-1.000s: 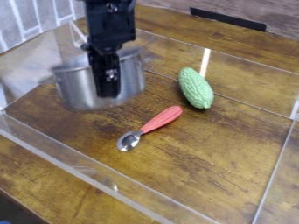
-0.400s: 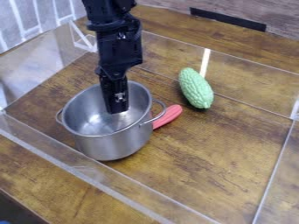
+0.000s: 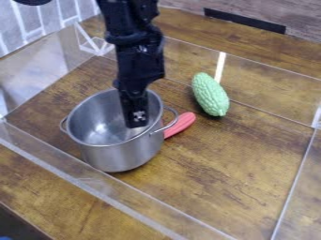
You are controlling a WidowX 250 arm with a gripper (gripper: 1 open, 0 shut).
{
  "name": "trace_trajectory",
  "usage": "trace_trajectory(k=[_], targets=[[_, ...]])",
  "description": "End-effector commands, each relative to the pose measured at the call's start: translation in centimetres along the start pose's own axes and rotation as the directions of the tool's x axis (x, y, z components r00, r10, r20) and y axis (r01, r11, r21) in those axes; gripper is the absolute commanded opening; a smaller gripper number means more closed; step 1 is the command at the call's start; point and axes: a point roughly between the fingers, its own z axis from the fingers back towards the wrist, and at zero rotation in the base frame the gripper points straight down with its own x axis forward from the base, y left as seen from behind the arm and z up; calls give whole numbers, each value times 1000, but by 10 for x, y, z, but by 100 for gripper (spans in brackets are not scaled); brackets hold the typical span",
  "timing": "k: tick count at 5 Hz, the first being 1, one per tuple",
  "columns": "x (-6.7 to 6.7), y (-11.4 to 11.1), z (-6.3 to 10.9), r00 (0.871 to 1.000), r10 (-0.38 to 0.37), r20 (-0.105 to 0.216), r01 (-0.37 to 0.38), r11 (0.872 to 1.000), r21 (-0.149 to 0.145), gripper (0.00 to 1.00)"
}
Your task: Move the pink spoon to the left
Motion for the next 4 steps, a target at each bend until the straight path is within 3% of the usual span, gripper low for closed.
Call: trace_trajectory(k=[1,2,3,4], targets=[[7,-7,28,998,34,54,-39,995,93,0],[10,-14,34,994,82,71,-91,987,131,0],[25,-24,38,992,92,92,-106,982,159,0],[47,-32,32,987,108,121,-129,975,182,100]])
